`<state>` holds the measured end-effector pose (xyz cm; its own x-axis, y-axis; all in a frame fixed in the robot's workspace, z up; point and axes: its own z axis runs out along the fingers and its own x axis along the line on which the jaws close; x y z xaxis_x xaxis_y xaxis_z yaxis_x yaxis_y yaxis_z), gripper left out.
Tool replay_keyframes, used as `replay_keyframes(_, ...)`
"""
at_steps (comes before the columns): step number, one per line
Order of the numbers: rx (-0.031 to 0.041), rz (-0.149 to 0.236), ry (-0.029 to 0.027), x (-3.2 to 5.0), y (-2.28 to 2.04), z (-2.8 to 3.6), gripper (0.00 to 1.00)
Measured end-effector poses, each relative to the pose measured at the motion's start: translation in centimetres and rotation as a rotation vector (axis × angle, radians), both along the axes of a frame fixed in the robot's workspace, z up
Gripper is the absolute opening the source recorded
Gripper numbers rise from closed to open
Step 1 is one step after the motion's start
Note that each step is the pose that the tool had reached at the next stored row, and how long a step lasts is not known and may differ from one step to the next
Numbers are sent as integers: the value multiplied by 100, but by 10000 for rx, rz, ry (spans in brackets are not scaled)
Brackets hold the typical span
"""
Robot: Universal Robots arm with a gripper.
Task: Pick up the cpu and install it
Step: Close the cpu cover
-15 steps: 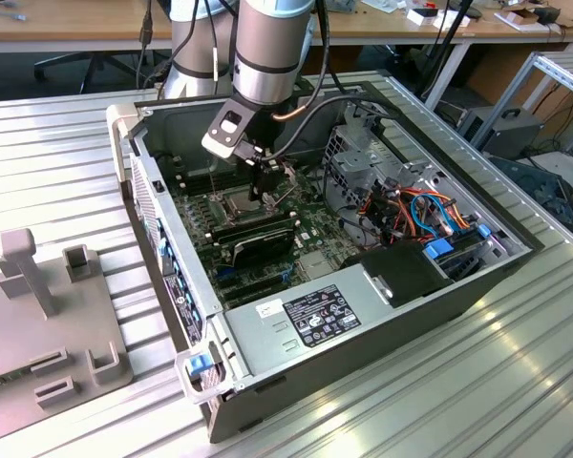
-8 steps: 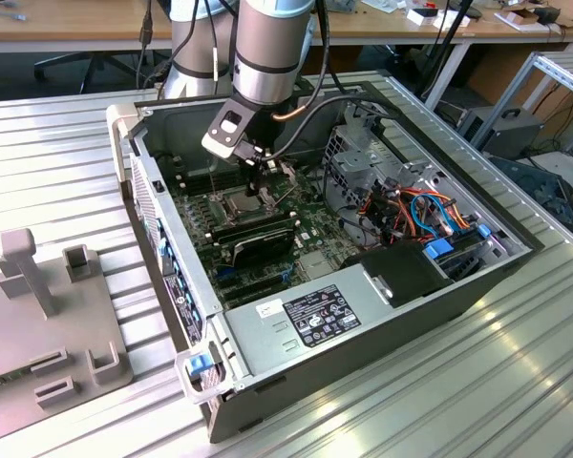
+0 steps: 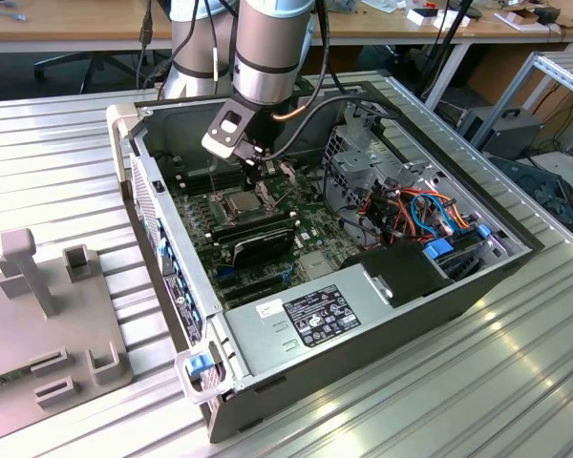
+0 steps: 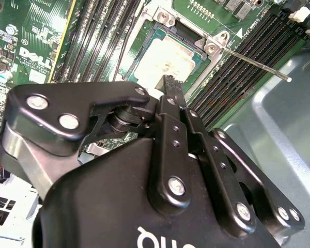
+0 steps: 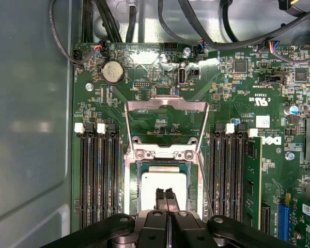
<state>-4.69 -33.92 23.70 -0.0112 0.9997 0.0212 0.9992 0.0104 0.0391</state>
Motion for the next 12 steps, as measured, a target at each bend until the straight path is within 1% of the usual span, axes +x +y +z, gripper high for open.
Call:
replay_keyframes(10,2,0,0,0,0,0,11)
replay_keyframes(12,0,0,1,0,0,15,11)
